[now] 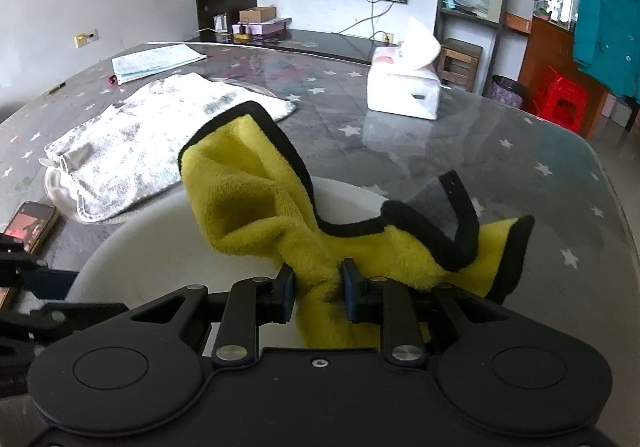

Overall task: Clean bowl
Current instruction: 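Wipe the yellow cloth along the bowl wall with the right gripper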

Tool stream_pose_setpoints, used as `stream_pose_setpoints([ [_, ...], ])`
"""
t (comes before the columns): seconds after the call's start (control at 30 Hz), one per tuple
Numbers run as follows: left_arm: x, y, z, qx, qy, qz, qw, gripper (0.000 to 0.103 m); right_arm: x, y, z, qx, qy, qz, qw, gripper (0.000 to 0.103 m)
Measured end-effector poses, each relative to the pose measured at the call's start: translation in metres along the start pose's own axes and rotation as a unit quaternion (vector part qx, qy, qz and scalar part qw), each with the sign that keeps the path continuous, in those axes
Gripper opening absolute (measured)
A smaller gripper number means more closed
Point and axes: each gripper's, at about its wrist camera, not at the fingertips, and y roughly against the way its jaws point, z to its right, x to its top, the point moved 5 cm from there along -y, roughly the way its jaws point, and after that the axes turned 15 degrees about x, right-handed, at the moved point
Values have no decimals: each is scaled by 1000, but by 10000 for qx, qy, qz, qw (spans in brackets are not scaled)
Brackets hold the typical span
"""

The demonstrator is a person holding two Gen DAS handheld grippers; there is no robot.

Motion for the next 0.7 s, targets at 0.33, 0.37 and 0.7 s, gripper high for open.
stream_pose_setpoints([
  [0.33, 2, -3, 1, 39, -160, 39, 9999, 26, -4, 0, -18, 383, 40, -24, 9993, 26],
  [0.37, 3, -4, 1, 44, -177, 40, 9998, 26, -4, 0, -20, 418, 41, -28, 9991, 26],
  [0.7, 5, -7, 1, 64, -322, 69, 9994, 26, -16, 17, -30, 697, -89, -160, 9974, 26],
])
